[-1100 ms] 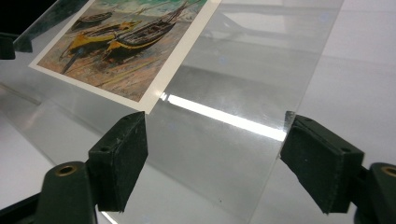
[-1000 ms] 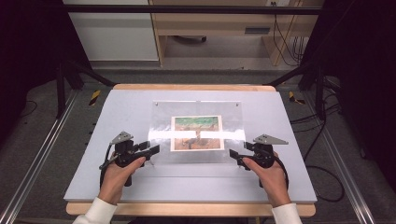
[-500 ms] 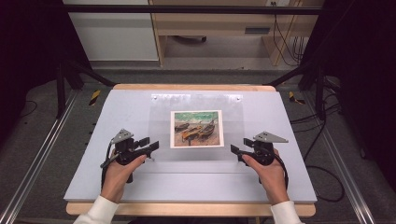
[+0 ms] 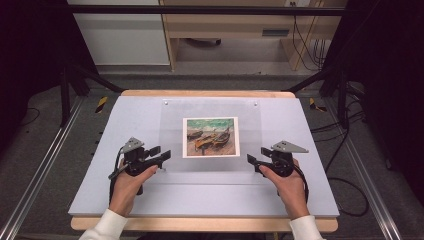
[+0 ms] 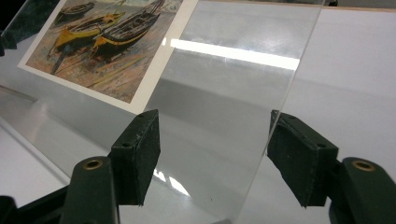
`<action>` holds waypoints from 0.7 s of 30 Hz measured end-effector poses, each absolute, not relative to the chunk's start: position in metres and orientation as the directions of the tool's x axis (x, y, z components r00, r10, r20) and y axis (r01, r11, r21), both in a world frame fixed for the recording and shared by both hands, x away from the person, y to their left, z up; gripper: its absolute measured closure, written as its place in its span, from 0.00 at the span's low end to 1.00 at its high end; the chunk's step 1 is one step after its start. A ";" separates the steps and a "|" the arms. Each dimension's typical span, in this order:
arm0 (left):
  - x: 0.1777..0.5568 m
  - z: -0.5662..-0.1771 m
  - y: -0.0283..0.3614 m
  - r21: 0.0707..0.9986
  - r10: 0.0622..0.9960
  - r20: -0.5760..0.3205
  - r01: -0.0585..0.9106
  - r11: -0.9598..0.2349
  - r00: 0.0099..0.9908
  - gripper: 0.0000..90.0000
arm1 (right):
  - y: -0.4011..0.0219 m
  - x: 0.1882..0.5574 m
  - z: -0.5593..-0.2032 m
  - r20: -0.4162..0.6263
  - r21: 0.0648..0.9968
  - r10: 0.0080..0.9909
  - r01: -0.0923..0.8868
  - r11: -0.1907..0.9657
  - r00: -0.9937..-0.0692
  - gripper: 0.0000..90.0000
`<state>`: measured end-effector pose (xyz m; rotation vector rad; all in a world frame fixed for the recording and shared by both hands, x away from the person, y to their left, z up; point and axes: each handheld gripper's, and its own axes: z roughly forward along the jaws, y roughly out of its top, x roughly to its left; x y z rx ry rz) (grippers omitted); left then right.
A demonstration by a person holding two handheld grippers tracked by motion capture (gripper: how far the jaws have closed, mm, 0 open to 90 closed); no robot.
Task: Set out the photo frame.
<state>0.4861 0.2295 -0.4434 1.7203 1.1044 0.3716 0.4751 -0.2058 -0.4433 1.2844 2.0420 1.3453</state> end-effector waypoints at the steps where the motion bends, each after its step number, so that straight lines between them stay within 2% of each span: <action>1: 0.486 -0.443 0.230 0.866 0.810 -0.240 0.496 -0.070 0.535 0.51 | -0.206 0.475 -0.443 0.163 0.867 0.844 0.482 0.125 -0.511 0.39; 21: 0.470 -0.440 0.232 0.873 0.814 -0.201 0.477 -0.104 0.546 0.57 | -0.207 0.457 -0.441 0.134 0.874 0.855 0.467 0.137 -0.502 0.50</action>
